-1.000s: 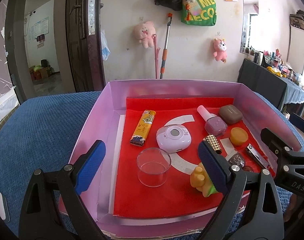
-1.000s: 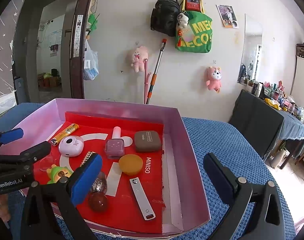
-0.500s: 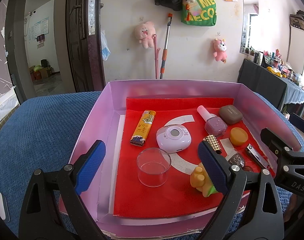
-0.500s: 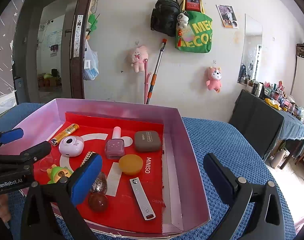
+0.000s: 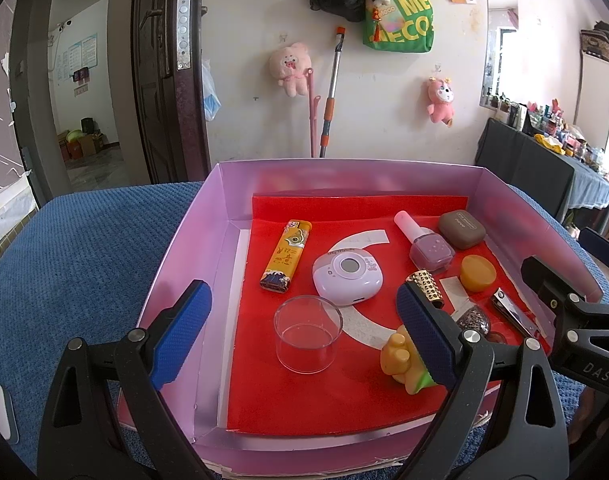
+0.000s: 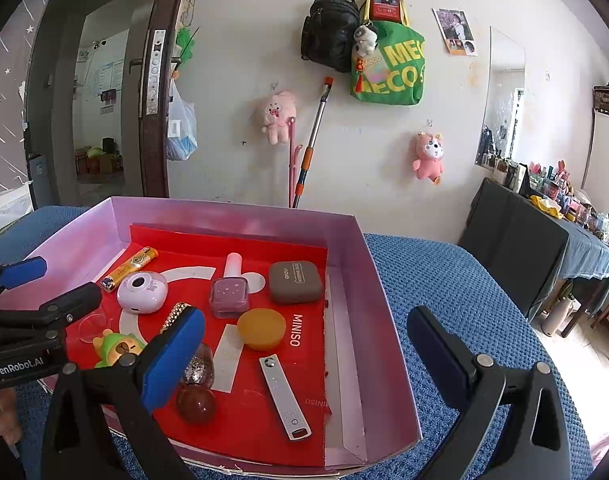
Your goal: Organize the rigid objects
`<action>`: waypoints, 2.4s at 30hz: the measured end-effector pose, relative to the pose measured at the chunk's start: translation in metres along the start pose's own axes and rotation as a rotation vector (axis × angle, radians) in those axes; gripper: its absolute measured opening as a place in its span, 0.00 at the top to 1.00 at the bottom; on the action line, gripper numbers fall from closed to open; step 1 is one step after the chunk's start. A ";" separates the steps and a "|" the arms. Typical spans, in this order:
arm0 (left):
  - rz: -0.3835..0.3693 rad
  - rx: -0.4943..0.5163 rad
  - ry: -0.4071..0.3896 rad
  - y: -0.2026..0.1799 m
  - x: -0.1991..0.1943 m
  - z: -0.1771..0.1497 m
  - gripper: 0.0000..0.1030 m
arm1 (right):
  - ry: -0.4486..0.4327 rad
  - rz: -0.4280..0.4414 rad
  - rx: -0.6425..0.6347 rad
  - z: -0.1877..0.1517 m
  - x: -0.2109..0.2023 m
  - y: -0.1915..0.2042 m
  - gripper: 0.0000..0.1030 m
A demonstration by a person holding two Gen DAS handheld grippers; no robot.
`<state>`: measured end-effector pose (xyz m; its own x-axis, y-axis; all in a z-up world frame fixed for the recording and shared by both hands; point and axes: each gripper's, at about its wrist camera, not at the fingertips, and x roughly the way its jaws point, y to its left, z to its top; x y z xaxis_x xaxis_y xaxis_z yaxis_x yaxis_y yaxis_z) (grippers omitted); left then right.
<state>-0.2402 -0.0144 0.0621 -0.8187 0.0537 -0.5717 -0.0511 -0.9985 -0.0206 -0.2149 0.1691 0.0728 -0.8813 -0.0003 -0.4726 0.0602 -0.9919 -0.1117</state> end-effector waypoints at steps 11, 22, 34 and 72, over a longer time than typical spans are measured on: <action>-0.001 -0.002 0.001 0.000 0.000 0.000 0.08 | 0.000 0.000 0.000 0.000 0.000 0.000 0.00; 0.000 -0.003 0.001 0.000 -0.001 0.000 0.08 | 0.000 0.000 0.000 0.000 -0.001 0.000 0.00; 0.001 -0.001 -0.001 -0.001 -0.001 0.000 0.08 | 0.000 0.000 0.001 0.001 -0.001 0.000 0.00; 0.062 -0.029 0.364 -0.009 -0.053 -0.087 0.04 | 0.445 0.050 0.080 -0.083 -0.048 -0.001 0.00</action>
<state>-0.1471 -0.0093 0.0213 -0.5627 -0.0095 -0.8266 0.0129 -0.9999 0.0028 -0.1335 0.1806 0.0228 -0.5899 -0.0113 -0.8074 0.0460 -0.9987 -0.0196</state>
